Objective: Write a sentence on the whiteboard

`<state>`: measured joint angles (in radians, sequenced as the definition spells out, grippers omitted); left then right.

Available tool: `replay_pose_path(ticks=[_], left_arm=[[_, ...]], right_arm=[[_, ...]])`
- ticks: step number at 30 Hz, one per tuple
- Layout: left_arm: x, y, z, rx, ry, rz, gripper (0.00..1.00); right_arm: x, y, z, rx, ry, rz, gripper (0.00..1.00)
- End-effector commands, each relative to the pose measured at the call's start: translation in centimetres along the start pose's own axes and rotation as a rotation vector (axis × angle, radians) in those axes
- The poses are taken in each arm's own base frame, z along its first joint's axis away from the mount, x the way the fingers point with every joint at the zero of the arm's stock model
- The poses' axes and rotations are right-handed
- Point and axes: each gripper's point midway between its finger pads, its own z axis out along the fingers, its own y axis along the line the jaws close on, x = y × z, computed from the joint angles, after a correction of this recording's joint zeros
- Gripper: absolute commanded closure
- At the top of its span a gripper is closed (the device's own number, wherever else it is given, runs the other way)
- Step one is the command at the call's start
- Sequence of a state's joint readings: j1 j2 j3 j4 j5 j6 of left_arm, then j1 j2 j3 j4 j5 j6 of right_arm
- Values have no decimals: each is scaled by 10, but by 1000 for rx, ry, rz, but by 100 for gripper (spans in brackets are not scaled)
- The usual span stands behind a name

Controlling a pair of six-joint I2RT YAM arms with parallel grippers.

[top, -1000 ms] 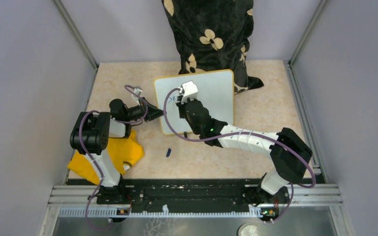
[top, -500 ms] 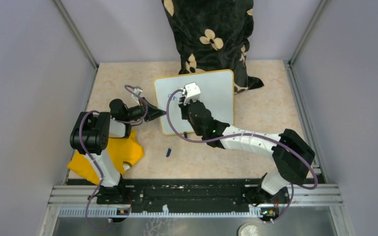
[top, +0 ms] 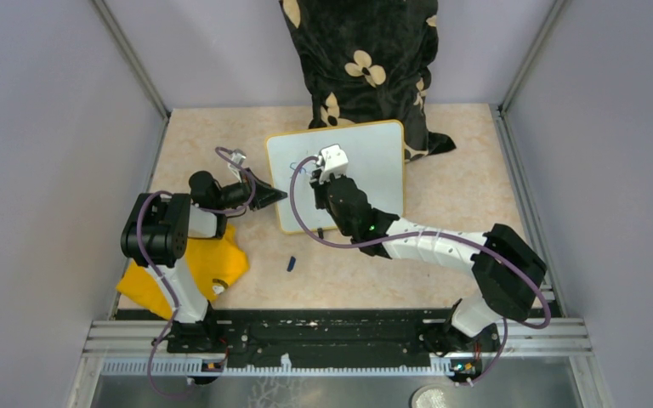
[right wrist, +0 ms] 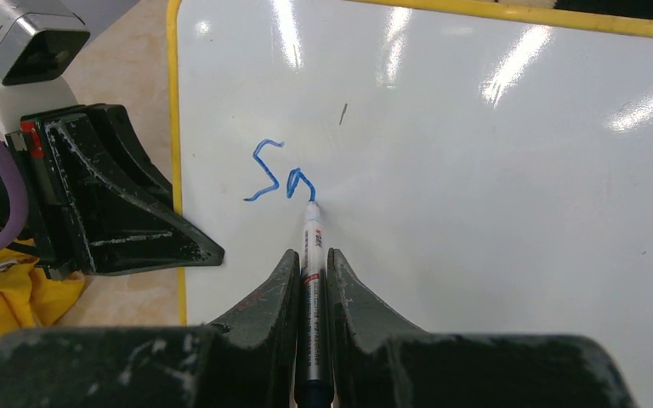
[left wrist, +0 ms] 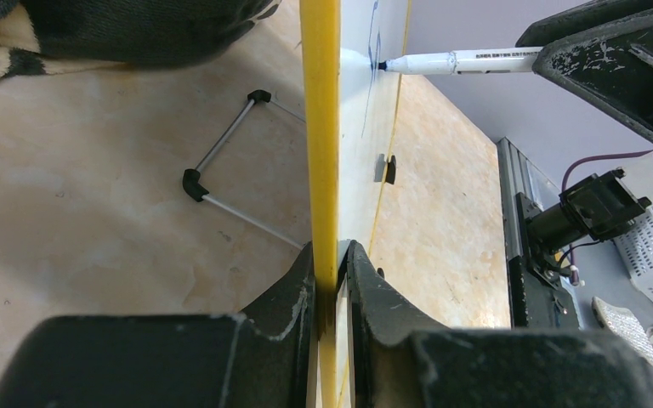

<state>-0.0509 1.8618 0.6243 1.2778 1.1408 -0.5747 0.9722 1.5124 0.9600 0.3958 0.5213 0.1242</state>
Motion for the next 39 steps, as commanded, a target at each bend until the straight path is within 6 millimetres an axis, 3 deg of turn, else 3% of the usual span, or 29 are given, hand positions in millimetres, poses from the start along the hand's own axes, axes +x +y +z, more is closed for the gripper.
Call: replay_pose_path(ticks=[1, 13, 39], left_arm=[[4, 4, 3, 2, 3, 43, 100], [4, 4, 3, 2, 3, 41, 100], [4, 3, 3, 3, 4, 41, 100]], right_arm=[[-17, -13, 2, 49, -35, 19, 100], [-37, -15, 8, 65, -86, 34, 100], [-48, -22, 11, 84, -124, 58, 100]])
